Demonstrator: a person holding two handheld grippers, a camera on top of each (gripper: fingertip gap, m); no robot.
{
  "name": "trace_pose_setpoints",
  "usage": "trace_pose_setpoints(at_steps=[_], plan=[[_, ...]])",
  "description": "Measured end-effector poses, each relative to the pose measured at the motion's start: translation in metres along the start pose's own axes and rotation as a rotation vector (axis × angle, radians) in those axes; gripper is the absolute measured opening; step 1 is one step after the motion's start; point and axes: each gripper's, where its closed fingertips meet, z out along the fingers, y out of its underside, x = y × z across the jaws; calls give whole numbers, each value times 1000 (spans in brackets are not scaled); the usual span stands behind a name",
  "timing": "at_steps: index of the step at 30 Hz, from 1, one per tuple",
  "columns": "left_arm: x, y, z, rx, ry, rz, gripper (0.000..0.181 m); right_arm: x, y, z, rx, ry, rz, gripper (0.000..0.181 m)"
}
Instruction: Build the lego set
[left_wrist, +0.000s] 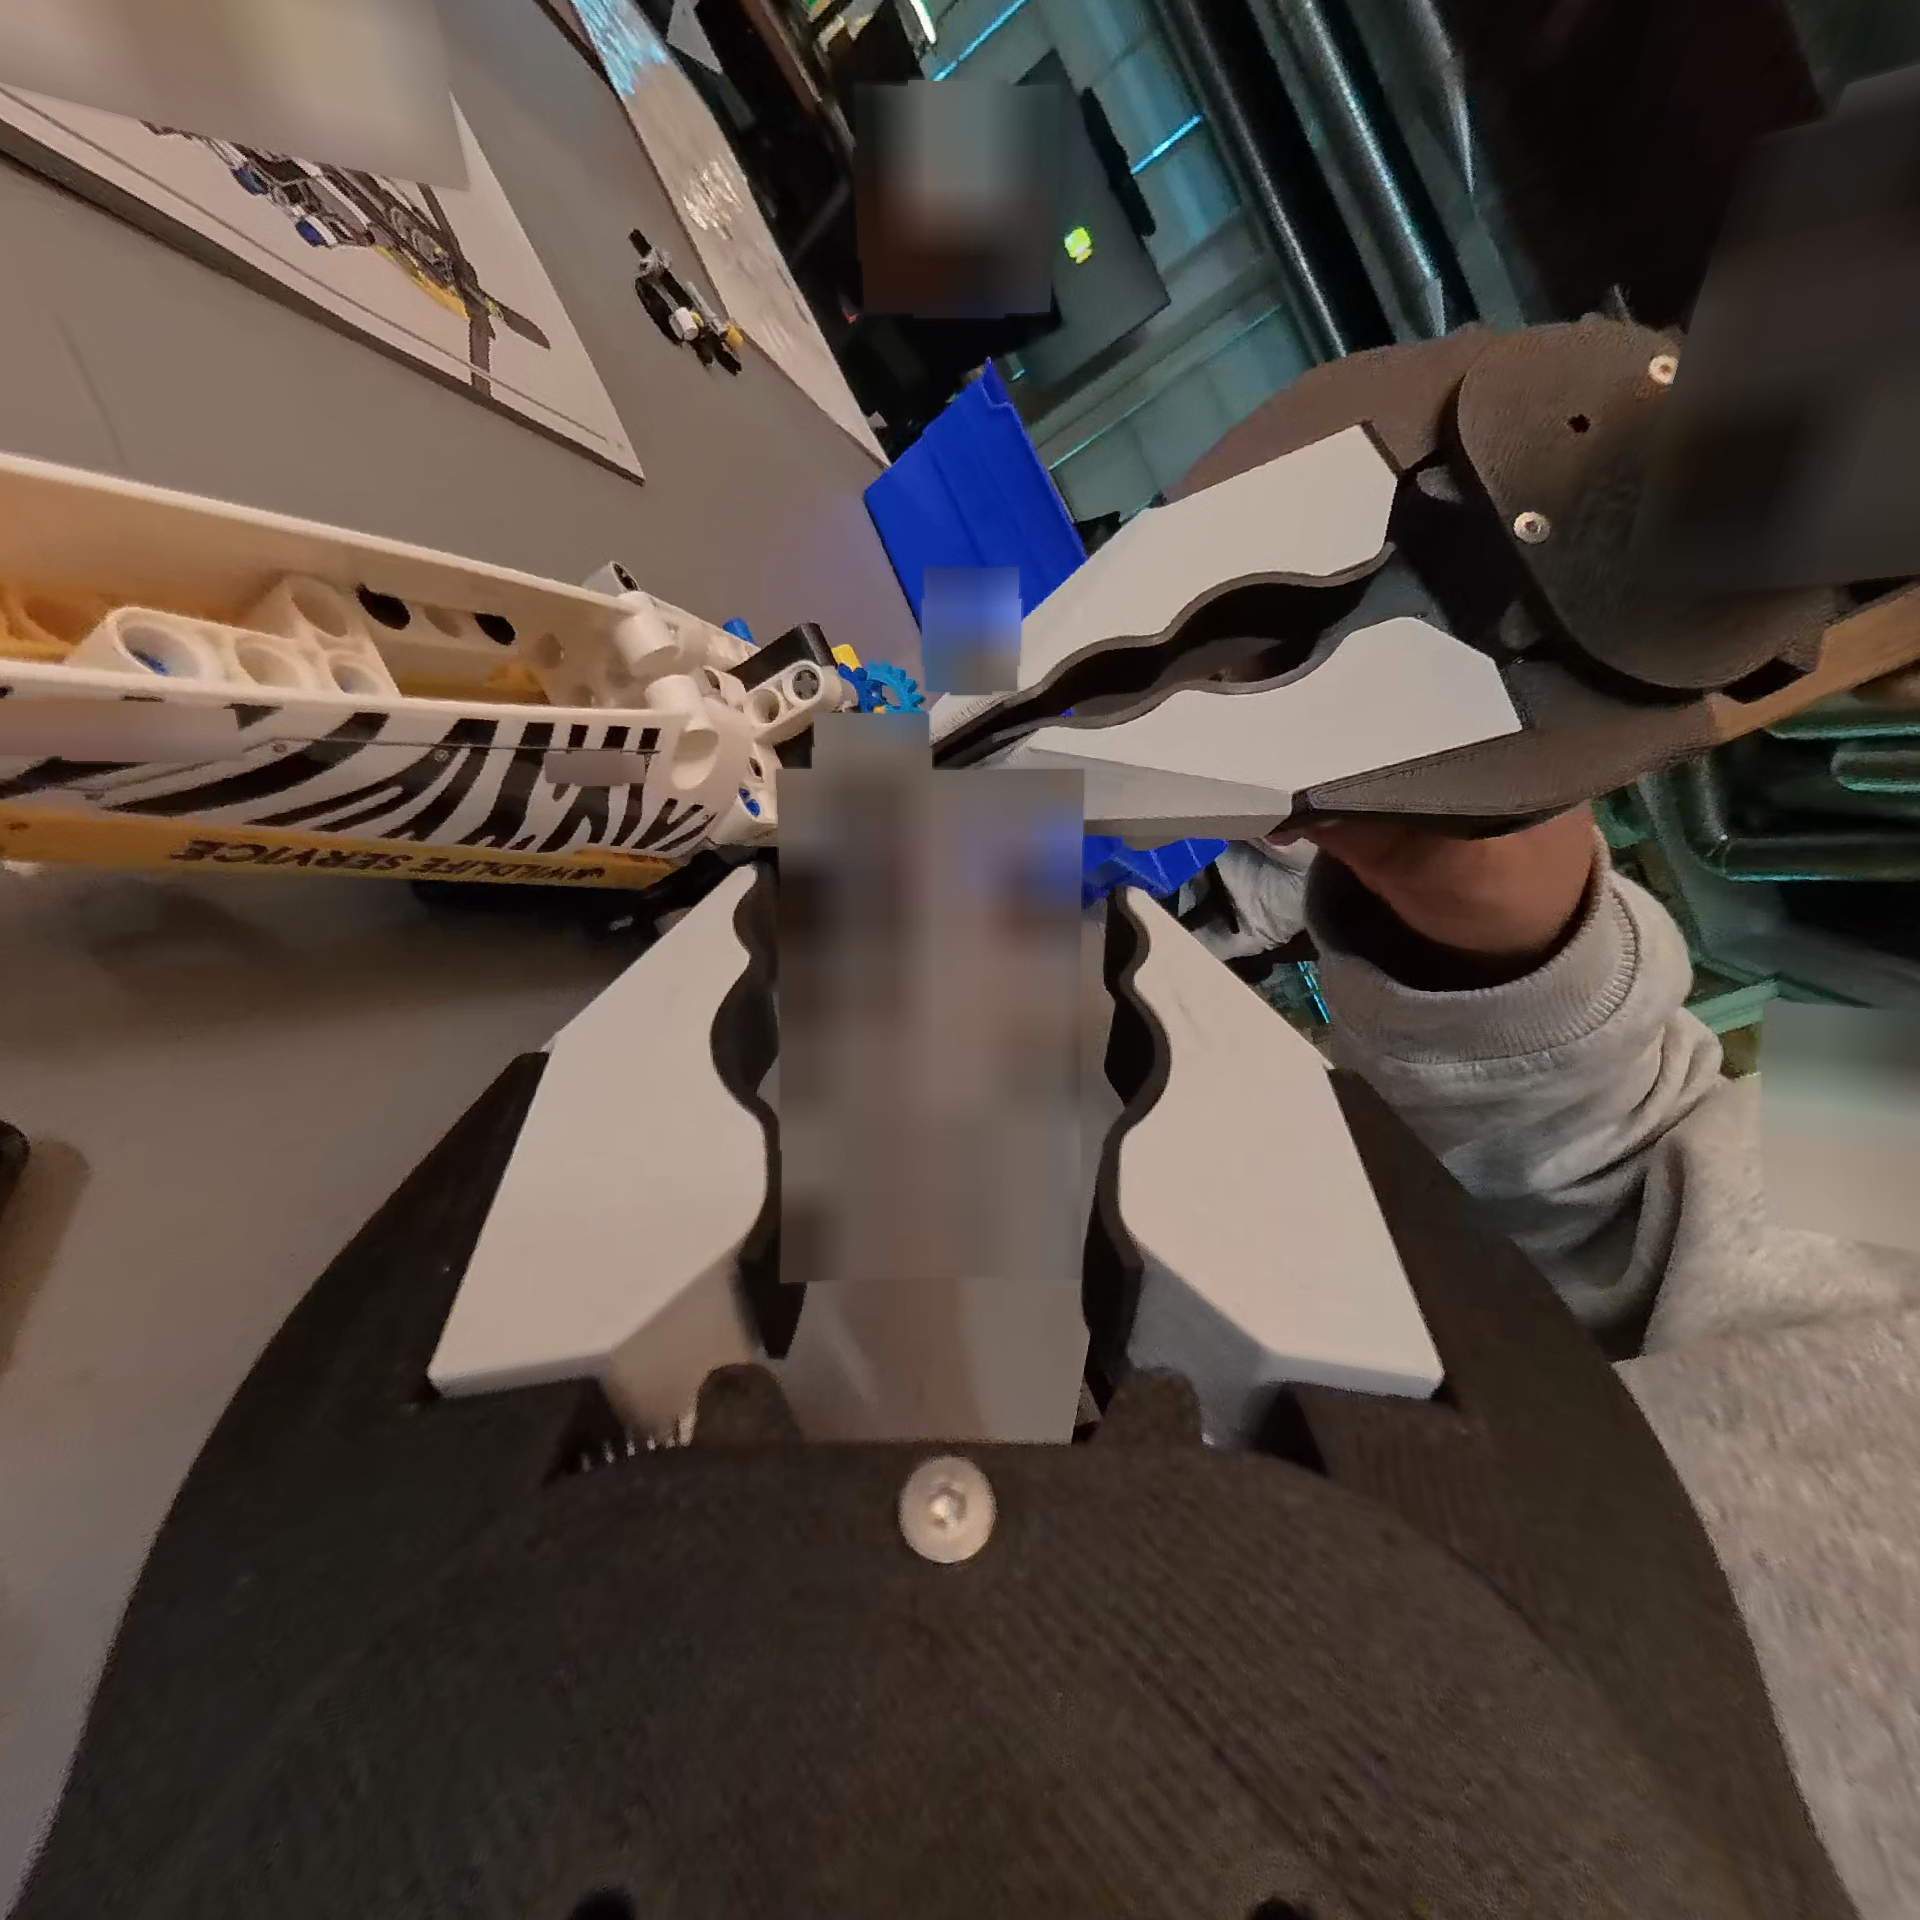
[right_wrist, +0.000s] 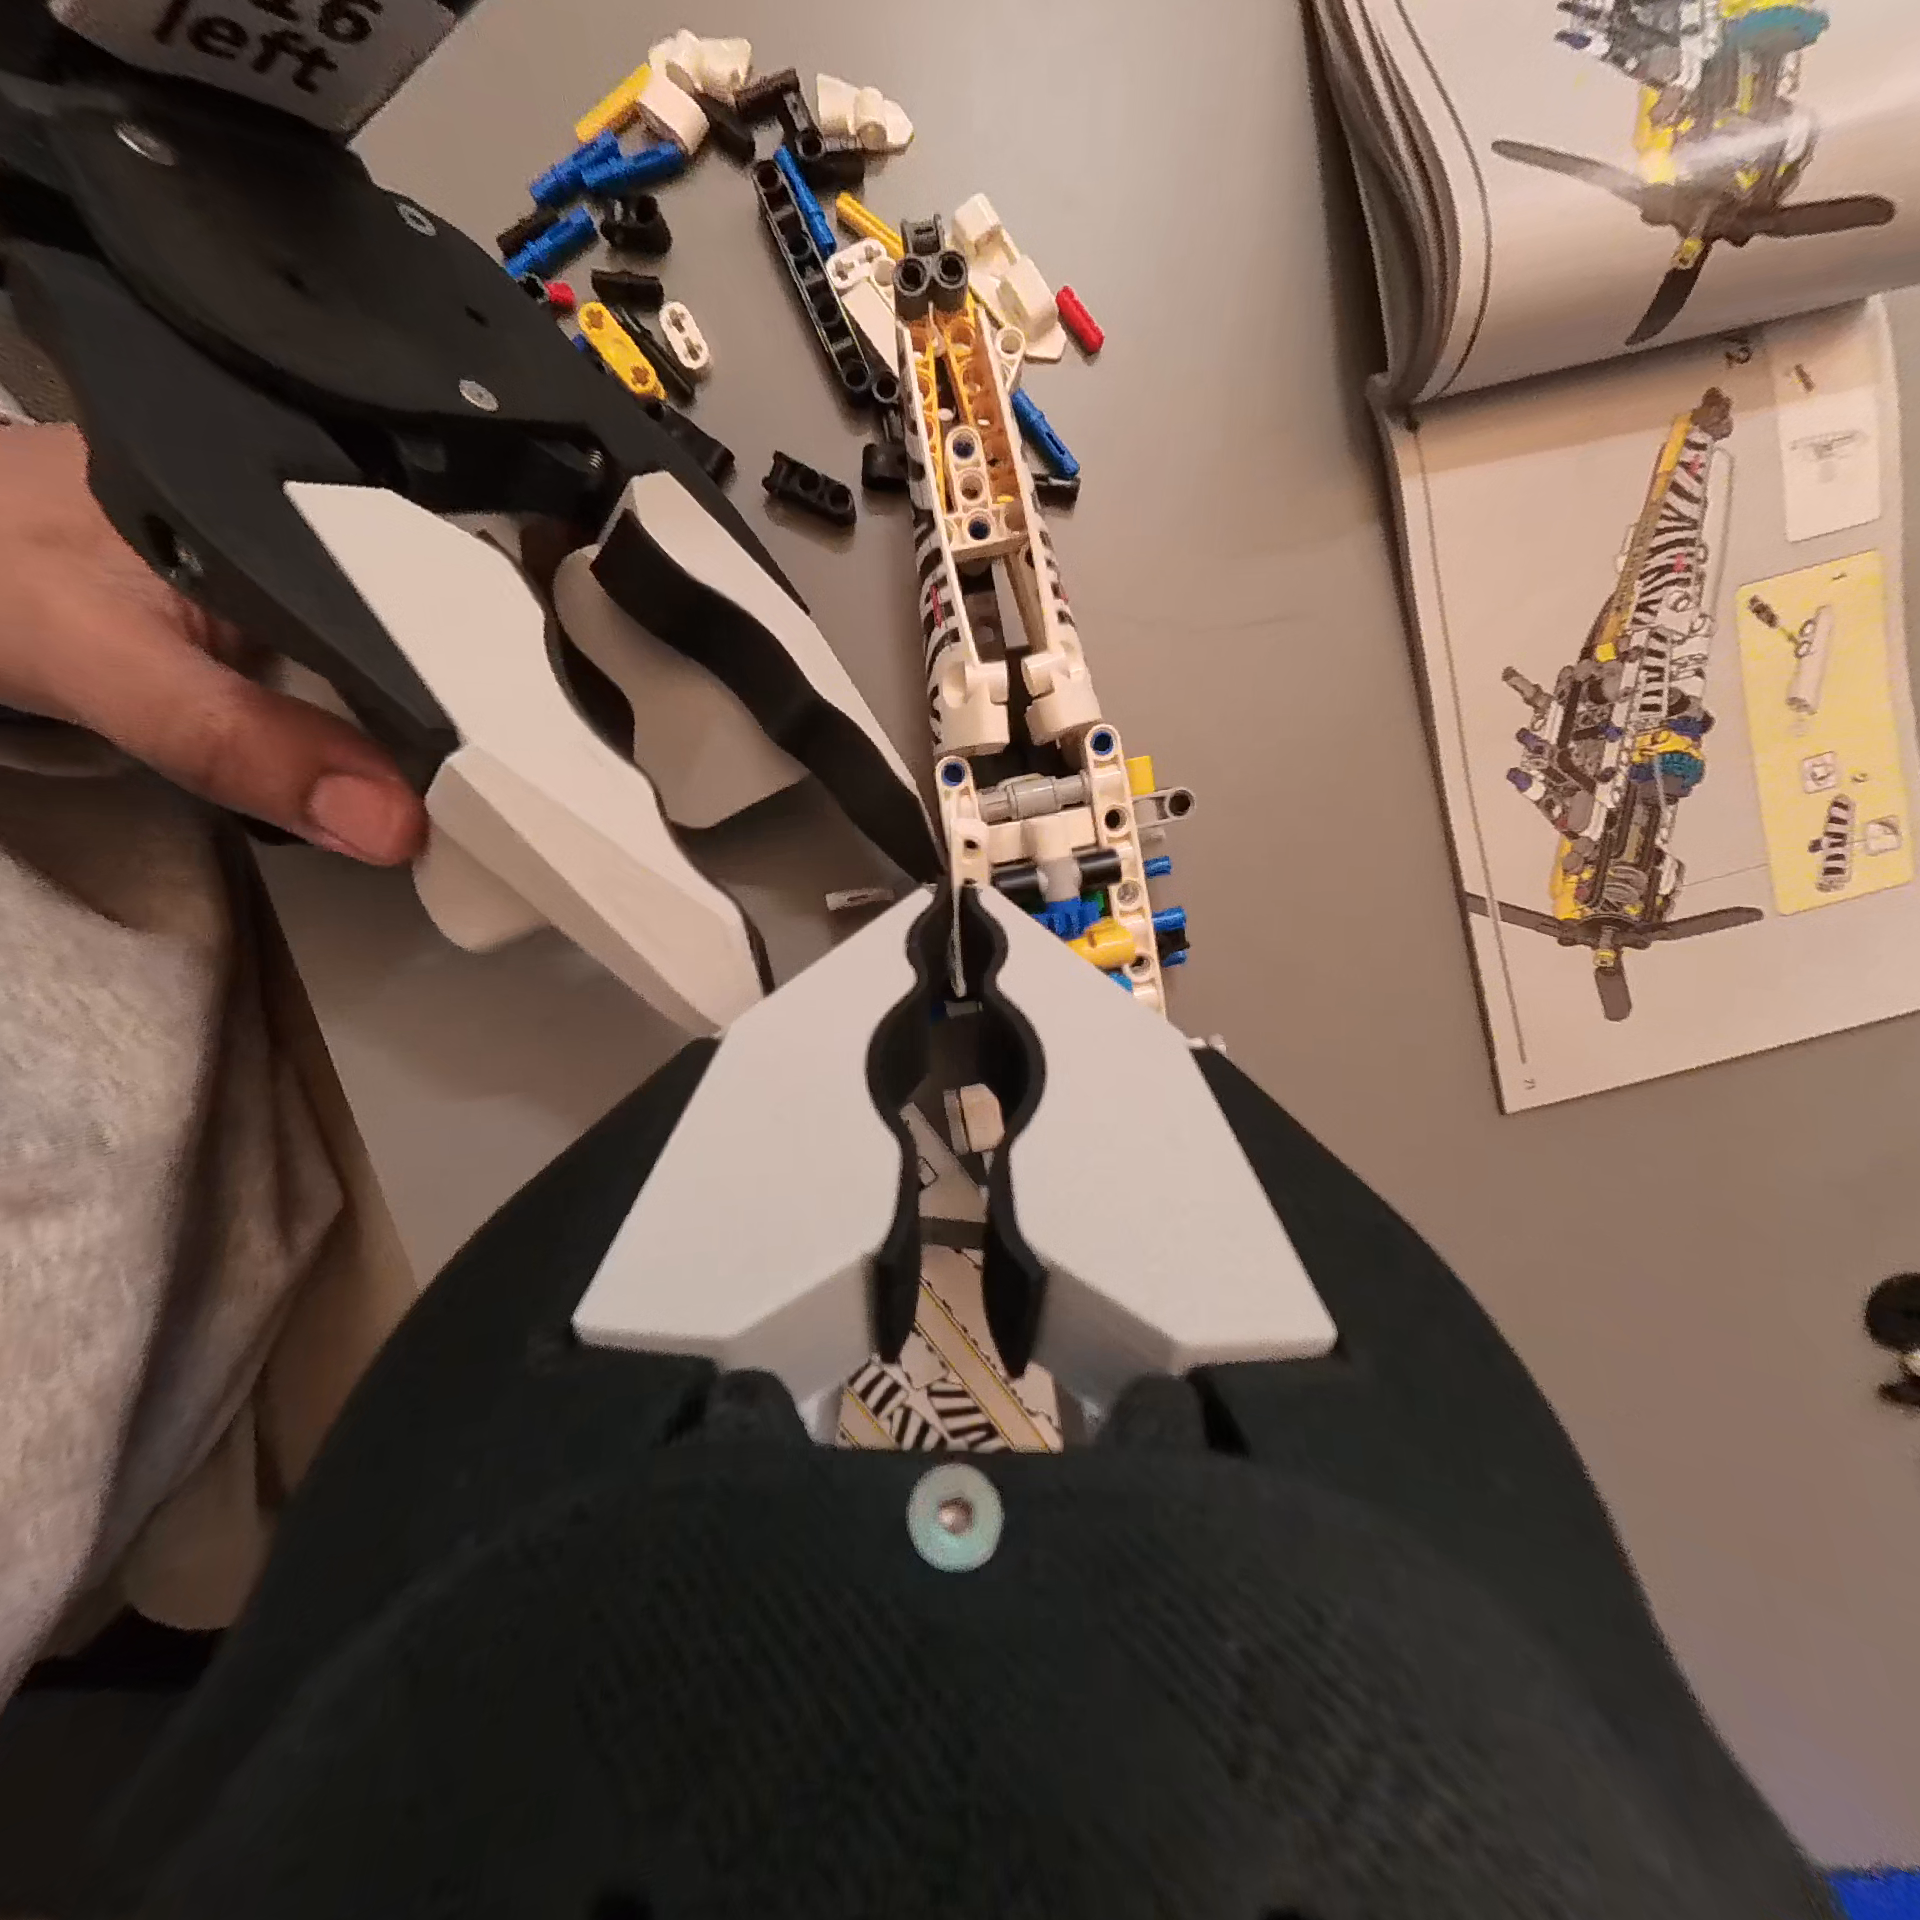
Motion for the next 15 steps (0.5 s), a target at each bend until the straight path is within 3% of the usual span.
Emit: trace_pose_setpoints(at_steps=[15], plan=[[0, -2, 1, 6, 15, -16, 61, -2, -2, 3, -258, -108, -6, 0]])
